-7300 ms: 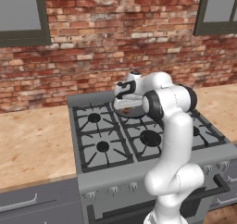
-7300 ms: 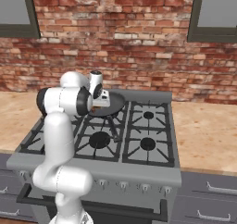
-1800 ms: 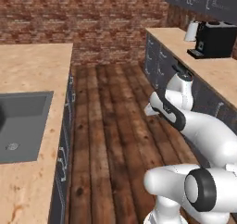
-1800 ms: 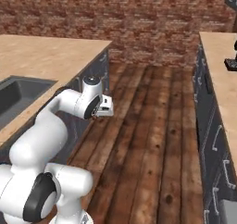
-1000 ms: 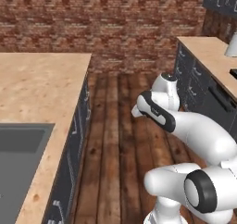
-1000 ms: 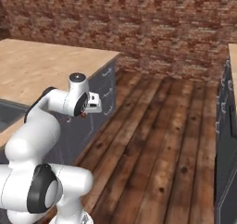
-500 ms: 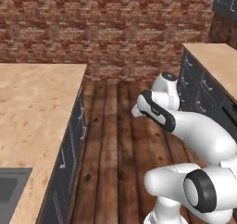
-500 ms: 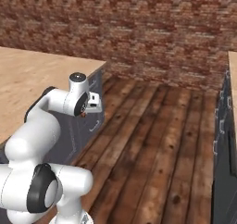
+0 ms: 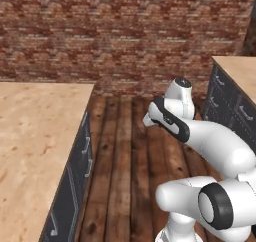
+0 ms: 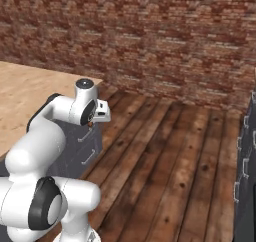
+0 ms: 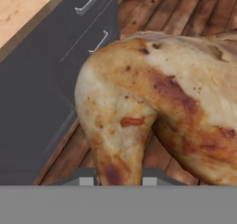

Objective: Take the chicken drumsticks from the pan and place one on each plate on the dining counter.

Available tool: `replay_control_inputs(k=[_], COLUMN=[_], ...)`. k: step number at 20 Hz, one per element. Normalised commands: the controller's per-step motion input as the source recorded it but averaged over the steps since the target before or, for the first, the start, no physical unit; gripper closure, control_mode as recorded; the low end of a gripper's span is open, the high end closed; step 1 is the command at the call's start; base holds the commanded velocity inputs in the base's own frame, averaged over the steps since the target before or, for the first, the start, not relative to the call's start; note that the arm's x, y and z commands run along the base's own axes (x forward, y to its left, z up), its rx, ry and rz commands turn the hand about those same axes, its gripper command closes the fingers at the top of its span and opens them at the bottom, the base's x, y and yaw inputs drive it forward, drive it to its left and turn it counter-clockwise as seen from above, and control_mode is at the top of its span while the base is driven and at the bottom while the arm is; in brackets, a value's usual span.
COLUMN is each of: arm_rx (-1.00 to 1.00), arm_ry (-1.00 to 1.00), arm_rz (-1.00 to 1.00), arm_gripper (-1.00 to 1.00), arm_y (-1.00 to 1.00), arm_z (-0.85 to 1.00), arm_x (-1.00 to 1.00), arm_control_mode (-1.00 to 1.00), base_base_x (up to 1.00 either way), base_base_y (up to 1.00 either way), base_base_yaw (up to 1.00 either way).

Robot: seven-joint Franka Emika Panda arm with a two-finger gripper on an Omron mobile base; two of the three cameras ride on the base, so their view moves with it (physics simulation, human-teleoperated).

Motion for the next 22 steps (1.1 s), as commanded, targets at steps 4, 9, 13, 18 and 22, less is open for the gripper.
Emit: replay_control_inputs(k=[4, 9, 13, 18, 22], arm_rx=[0.00, 0.00, 0.00, 0.00, 0.00], arm_ry=[0.00, 0.00, 0.00, 0.00, 0.00], arm_rz=[0.00, 0.00, 0.00, 0.00, 0.00], arm_gripper=[1.00, 1.00, 1.00, 1.00, 1.00], arm_y=[0.00, 0.00, 0.00, 0.00, 0.00], arm_z=[0.00, 0.00, 0.00, 0.00, 0.00], arm_x=[0.00, 0.00, 0.00, 0.00, 0.00], arm_control_mode=[1.00, 1.00, 1.00, 1.00, 1.00], base_base_x=[1.00, 1.00, 1.00, 1.00, 1.00], base_base_y=[-0.34, -0.33, -0.33, -0.29, -0.25], base_base_yaw=[0.11, 0.12, 0.12, 0.17, 0.23])
